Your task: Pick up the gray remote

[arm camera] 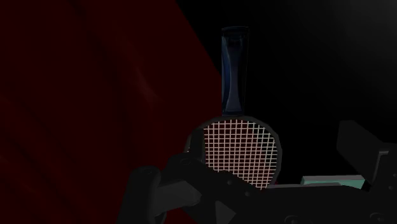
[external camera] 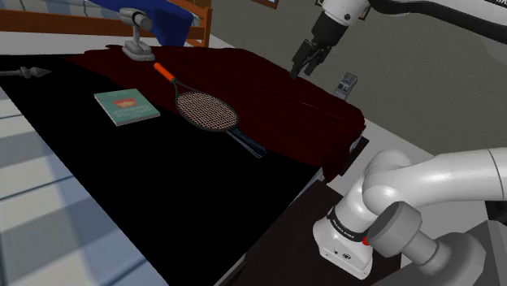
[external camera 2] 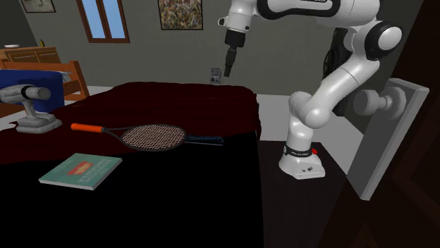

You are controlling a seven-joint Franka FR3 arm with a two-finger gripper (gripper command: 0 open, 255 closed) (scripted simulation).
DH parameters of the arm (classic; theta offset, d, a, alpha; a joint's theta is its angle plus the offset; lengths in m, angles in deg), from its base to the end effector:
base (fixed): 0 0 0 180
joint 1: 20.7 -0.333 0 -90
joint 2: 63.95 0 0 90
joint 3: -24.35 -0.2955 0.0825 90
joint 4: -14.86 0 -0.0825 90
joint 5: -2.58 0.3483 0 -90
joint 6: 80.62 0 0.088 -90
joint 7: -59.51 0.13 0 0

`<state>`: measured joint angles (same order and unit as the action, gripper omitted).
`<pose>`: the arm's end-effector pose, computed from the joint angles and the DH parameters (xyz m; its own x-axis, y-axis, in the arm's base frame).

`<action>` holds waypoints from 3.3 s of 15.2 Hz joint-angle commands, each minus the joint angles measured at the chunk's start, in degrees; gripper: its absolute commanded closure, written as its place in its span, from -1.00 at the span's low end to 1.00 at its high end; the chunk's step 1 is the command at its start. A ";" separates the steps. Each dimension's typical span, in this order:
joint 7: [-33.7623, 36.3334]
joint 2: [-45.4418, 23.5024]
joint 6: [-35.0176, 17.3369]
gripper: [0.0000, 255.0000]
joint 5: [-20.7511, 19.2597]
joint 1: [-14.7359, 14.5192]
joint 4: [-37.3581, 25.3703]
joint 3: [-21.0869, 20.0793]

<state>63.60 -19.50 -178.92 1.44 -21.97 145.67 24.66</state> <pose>0.3073 0.0023 0.5972 0.9769 -0.0514 0.2075 -0.0528 -0.9986 0.0013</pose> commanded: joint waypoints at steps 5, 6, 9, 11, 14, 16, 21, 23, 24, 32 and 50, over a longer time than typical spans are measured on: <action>0.36 -4.05 -5.93 -1.00 0.06 0.10 3.92 0.05; 0.44 -5.21 -7.43 -1.00 0.08 0.12 4.77 0.06; 0.70 -9.08 -11.96 -1.00 0.13 0.17 6.95 0.10; 0.86 -11.97 -14.99 -1.00 0.17 0.21 8.11 0.13; 1.08 -16.74 -19.51 -1.00 0.25 0.28 9.40 0.16; 1.23 -20.19 -22.49 -1.00 0.30 0.31 9.95 0.18; 1.54 -29.64 -29.67 -1.00 0.48 0.35 10.22 0.25; 1.65 -33.71 -32.38 -1.00 0.57 0.36 9.88 0.29; 1.69 -35.78 -33.68 -1.00 0.63 0.37 9.62 0.30; 1.72 -41.02 -40.31 -1.00 0.67 0.37 11.33 0.32; 1.72 -37.90 -35.78 1.00 0.67 0.37 9.91 0.31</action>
<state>65.38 -58.08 -215.71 2.11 -21.63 155.90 24.94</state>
